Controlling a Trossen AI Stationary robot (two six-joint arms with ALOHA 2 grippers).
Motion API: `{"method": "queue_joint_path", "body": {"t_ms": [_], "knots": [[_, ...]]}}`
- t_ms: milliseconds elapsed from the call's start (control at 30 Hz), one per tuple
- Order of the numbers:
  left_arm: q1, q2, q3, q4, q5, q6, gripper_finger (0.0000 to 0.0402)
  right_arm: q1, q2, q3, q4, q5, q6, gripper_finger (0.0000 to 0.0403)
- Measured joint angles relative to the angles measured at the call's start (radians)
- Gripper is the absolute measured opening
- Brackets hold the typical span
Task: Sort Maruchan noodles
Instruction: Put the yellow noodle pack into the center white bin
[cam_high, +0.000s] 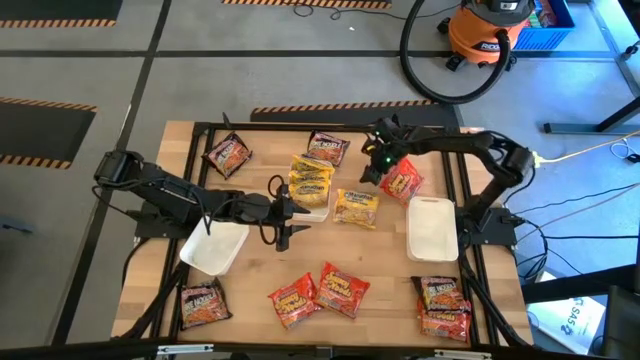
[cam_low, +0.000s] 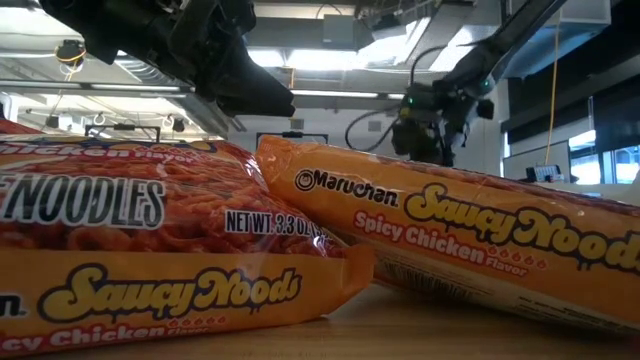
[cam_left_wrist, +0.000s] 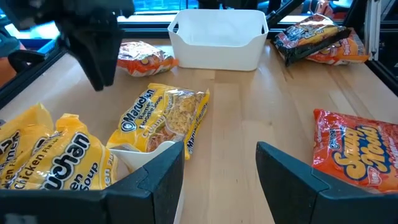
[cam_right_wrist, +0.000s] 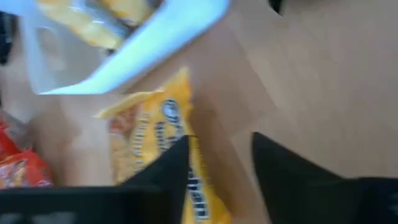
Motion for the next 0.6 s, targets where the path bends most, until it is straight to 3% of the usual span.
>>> {"method": "queue_joint_path", "body": {"t_ms": [167,300,400,600], "knots": [[0.0,0.0,0.0,0.0,0.0,0.0,0.0192,0.008,0.074,0.0,-0.003,-0.066,-0.021,0.0318],[0.0,0.0,0.0,0.001,0.0,0.0,0.0192,0.011,0.107,0.0,-0.009,-0.115,-0.062,0.0386],[0.0,0.0,0.0,0.001,0.0,-0.002,0.0192,0.011,0.133,0.0,-0.003,-0.125,-0.057,0.0395],[0.0,0.0,0.0,0.001,0.001,-0.005,0.0192,0.041,0.183,0.006,0.004,-0.119,-0.04,0.0369]]}}
